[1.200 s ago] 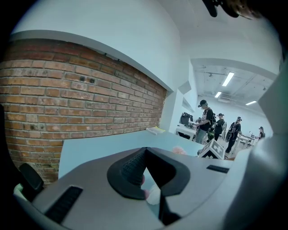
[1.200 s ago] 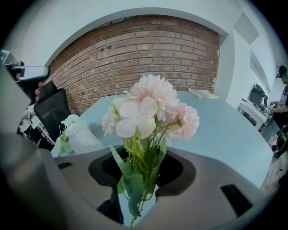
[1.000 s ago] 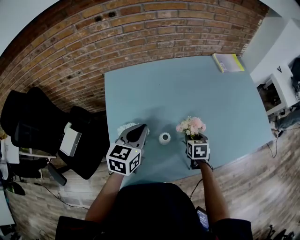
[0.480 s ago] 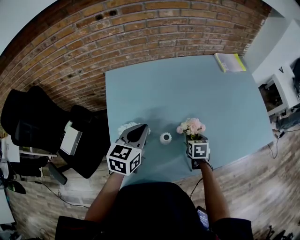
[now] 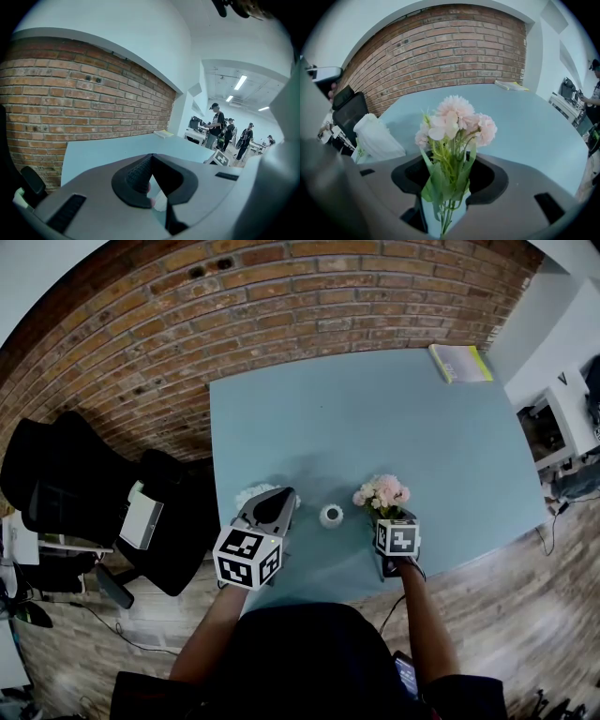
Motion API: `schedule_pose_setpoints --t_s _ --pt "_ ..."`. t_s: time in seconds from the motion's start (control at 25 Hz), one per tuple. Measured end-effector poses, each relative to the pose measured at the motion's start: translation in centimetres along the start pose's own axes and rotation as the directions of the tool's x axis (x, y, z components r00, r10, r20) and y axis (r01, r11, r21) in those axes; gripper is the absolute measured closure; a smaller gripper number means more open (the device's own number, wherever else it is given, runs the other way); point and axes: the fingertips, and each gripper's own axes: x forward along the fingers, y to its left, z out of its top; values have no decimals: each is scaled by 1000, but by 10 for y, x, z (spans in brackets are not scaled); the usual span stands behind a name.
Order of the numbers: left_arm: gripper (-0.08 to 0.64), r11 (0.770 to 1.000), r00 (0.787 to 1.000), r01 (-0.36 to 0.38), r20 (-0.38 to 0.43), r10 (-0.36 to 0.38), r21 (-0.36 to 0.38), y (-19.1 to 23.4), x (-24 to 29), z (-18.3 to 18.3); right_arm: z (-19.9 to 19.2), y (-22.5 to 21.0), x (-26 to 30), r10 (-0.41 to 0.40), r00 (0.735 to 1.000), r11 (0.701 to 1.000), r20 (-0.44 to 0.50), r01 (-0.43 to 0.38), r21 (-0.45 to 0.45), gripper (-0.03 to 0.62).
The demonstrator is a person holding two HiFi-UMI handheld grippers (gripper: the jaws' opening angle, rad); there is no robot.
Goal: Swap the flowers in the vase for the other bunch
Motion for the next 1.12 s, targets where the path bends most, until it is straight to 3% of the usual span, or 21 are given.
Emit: schedule_pose_setpoints --t_s 0.44,1.12 --pt "560 1000 1000 -4 4 4 -17 3 2 -1 3 0 0 -2 1000 1000 18 2 7 291" --pt "560 999 1000 16 18 -16 -33 2 -4 -3 19 4 -16 -12 998 1000 59 11 10 287"
